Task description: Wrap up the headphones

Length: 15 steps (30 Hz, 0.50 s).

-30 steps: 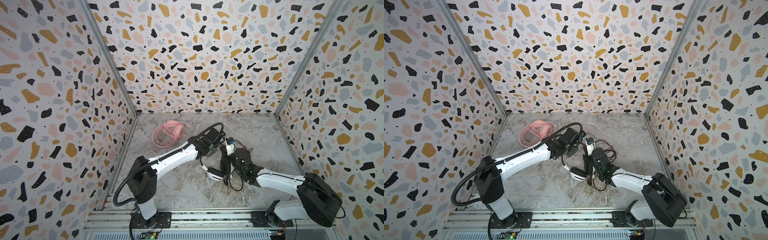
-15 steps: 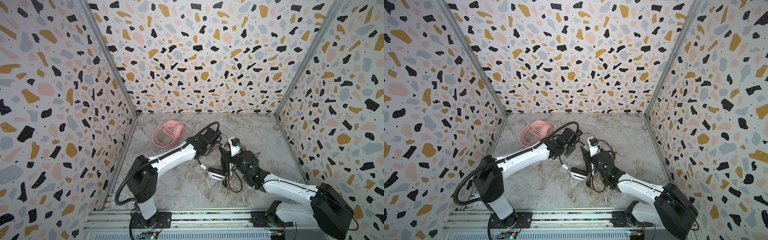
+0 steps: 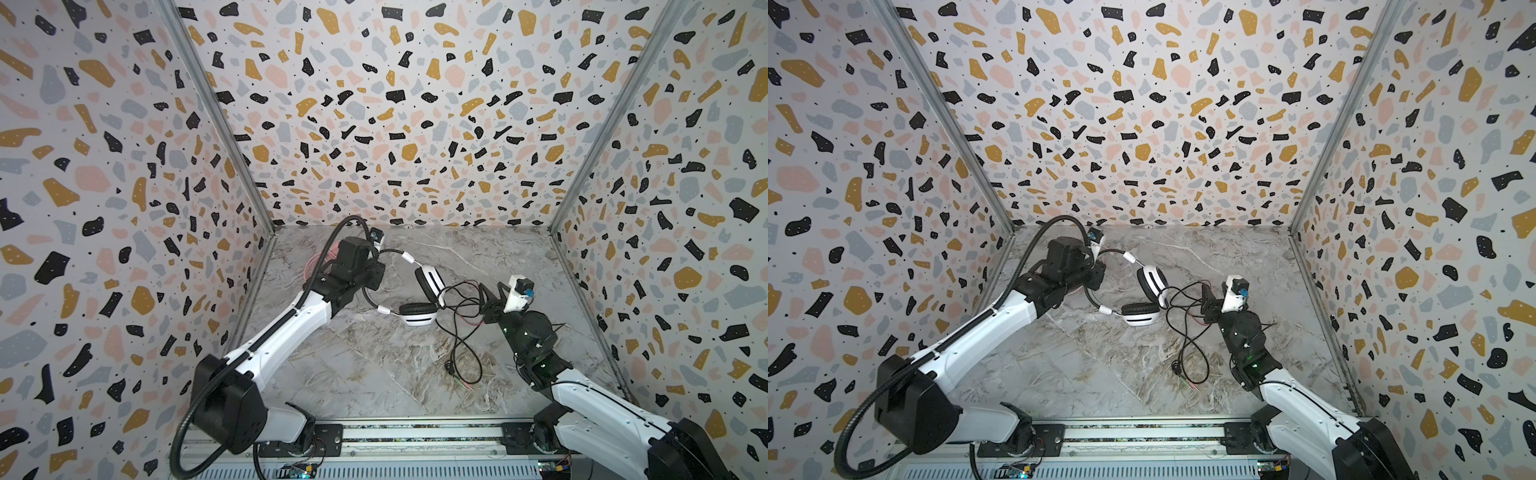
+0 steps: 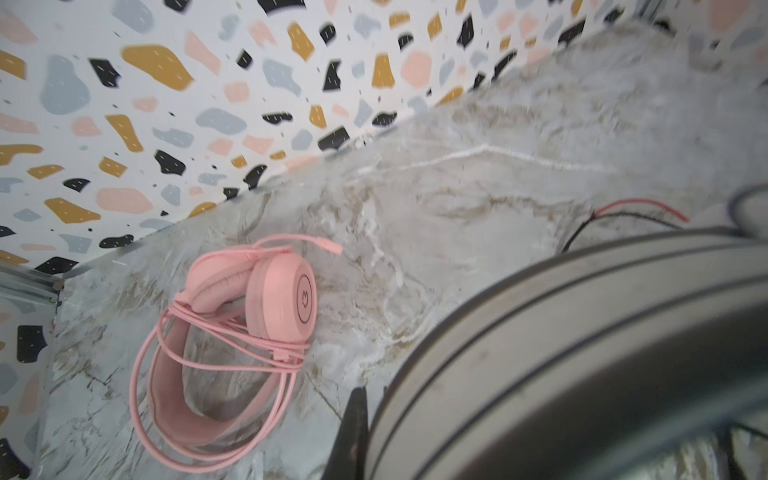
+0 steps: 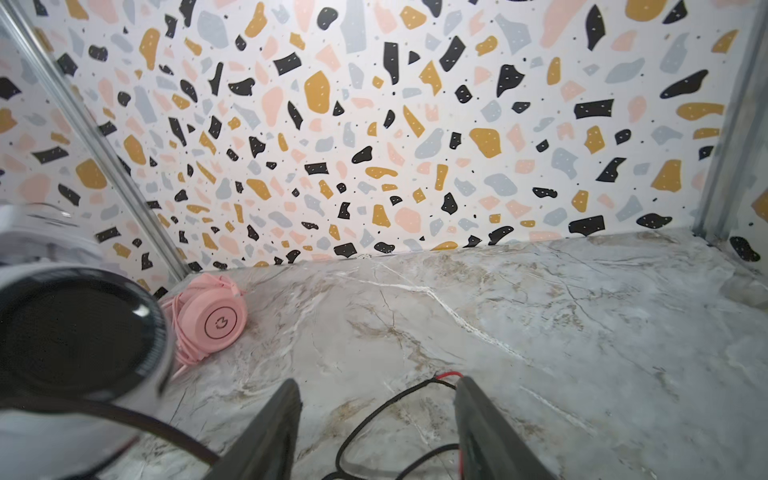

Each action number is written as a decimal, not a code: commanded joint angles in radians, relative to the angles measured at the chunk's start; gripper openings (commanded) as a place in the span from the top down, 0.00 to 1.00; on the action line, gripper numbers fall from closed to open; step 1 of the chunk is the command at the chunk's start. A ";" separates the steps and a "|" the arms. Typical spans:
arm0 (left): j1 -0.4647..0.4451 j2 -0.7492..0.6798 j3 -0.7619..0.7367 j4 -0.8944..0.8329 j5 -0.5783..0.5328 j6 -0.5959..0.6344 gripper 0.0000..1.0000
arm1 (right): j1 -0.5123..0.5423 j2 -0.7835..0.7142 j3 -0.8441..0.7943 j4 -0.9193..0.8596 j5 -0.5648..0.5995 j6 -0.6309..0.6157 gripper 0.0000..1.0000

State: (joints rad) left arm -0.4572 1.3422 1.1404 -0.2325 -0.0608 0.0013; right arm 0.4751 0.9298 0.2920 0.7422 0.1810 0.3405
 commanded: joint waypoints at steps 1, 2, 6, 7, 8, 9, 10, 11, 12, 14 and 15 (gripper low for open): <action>0.032 -0.039 -0.009 0.187 0.127 -0.081 1.00 | -0.033 0.035 0.009 0.053 -0.177 0.068 0.38; 0.045 -0.041 -0.013 0.190 0.144 -0.087 1.00 | -0.032 0.054 0.021 0.059 -0.209 0.065 0.37; 0.053 -0.049 -0.018 0.183 0.129 -0.076 1.00 | -0.033 0.130 0.026 0.151 -0.358 0.063 0.36; 0.052 -0.048 -0.017 0.180 0.125 -0.073 1.00 | -0.032 0.147 0.024 0.177 -0.396 0.068 0.36; 0.056 -0.045 -0.013 0.174 0.121 -0.072 1.00 | -0.032 0.158 0.026 0.196 -0.429 0.067 0.36; 0.058 -0.043 -0.009 0.166 0.116 -0.069 1.00 | -0.032 0.163 0.027 0.210 -0.453 0.067 0.36; 0.062 -0.042 -0.004 0.159 0.109 -0.068 1.00 | -0.031 0.166 0.024 0.223 -0.472 0.068 0.31; 0.070 -0.044 -0.009 0.157 0.101 -0.067 1.00 | -0.028 0.164 0.019 0.236 -0.481 0.068 0.30; 0.075 -0.044 -0.013 0.157 0.096 -0.068 1.00 | -0.027 0.162 0.013 0.245 -0.480 0.066 0.30; 0.078 -0.049 -0.016 0.150 0.088 -0.057 1.00 | -0.025 0.165 0.009 0.236 -0.454 0.065 0.30; 0.079 -0.052 -0.020 0.152 0.092 -0.056 1.00 | -0.025 0.172 0.017 0.223 -0.446 0.064 0.30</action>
State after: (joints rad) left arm -0.3889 1.3201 1.1206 -0.1581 0.0185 -0.0303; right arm 0.4473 1.1046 0.2928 0.9237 -0.2371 0.3996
